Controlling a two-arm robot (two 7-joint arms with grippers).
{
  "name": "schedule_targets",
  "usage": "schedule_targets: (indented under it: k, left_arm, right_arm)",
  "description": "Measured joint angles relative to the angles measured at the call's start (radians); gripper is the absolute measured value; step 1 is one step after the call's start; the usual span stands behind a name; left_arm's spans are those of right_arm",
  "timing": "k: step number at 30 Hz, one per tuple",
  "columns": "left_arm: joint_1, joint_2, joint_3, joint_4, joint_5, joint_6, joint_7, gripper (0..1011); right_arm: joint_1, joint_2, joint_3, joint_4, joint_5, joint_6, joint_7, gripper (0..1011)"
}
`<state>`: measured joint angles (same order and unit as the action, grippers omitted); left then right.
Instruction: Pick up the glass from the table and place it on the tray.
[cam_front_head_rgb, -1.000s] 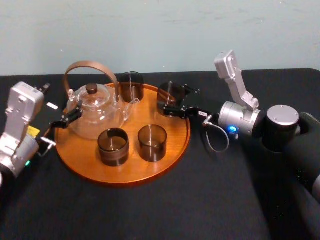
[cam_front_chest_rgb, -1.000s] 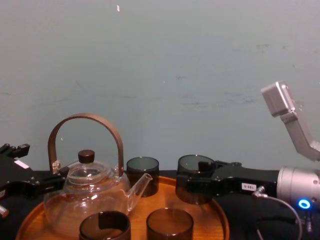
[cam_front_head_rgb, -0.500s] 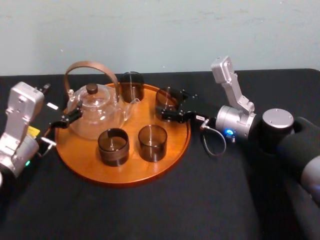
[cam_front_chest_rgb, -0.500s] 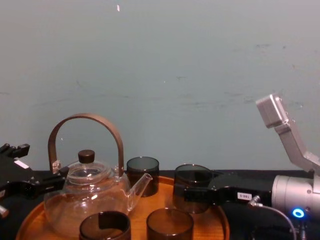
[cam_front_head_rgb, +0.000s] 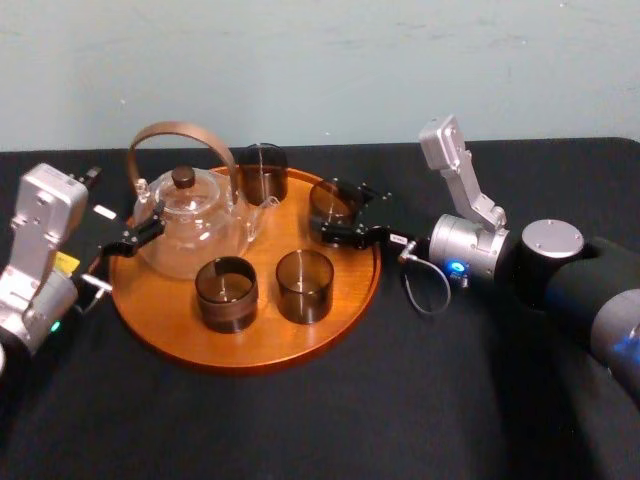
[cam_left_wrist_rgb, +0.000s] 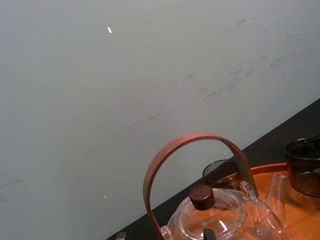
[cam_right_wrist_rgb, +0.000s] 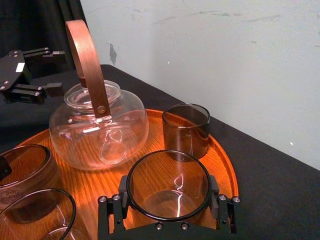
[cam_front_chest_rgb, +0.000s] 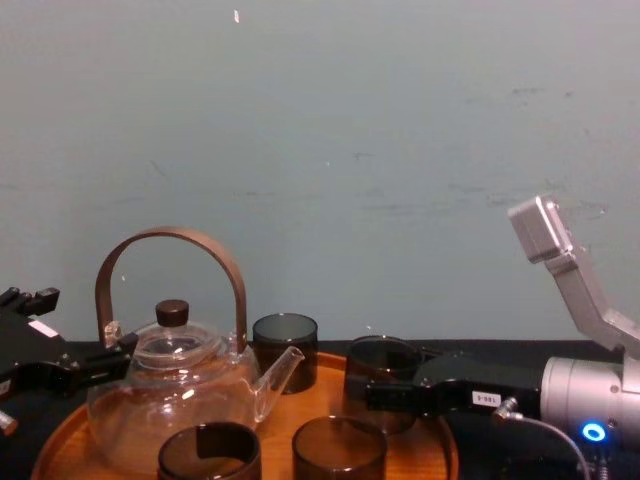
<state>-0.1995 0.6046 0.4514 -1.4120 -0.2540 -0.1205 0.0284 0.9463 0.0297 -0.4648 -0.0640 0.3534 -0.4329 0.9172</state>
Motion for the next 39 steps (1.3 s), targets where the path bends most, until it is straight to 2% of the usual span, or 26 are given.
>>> schedule_targets:
  k: [5,9,13,14,16,24,29,35,39]
  left_arm:
    - [0.0,0.0,0.0,0.0,0.0,0.0,0.0,1001]
    - [0.0,0.0,0.0,0.0,0.0,0.0,0.0,1001]
    - [0.0,0.0,0.0,0.0,0.0,0.0,0.0,1001]
    - [0.0,0.0,0.0,0.0,0.0,0.0,0.0,1001]
    - [0.0,0.0,0.0,0.0,0.0,0.0,0.0,1001]
    - [0.0,0.0,0.0,0.0,0.0,0.0,0.0,1001]
    - [0.0,0.0,0.0,0.0,0.0,0.0,0.0,1001]
    - [0.0,0.0,0.0,0.0,0.0,0.0,0.0,1001]
    - [0.0,0.0,0.0,0.0,0.0,0.0,0.0,1001]
  right_arm:
    - [-0.006,0.003,0.005,-0.013,-0.006,0.006,-0.003,907]
    - [-0.011,0.005,0.008,-0.023,-0.01,0.011,-0.005,990]
    - [-0.016,0.008,0.008,-0.035,-0.011,0.017,-0.007,1002]
    - [-0.04,0.021,0.004,-0.089,-0.006,0.037,-0.014,1002]
    - [-0.063,0.033,0.007,-0.138,-0.007,0.058,-0.021,1002]
    - [-0.106,0.057,0.022,-0.236,-0.02,0.102,-0.028,1002]
    - [-0.152,0.08,0.029,-0.342,-0.03,0.142,-0.042,1003]
    - [-0.235,0.13,0.032,-0.54,-0.032,0.219,-0.079,1002]
    - [-0.274,0.156,0.028,-0.635,-0.025,0.258,-0.1,1002]
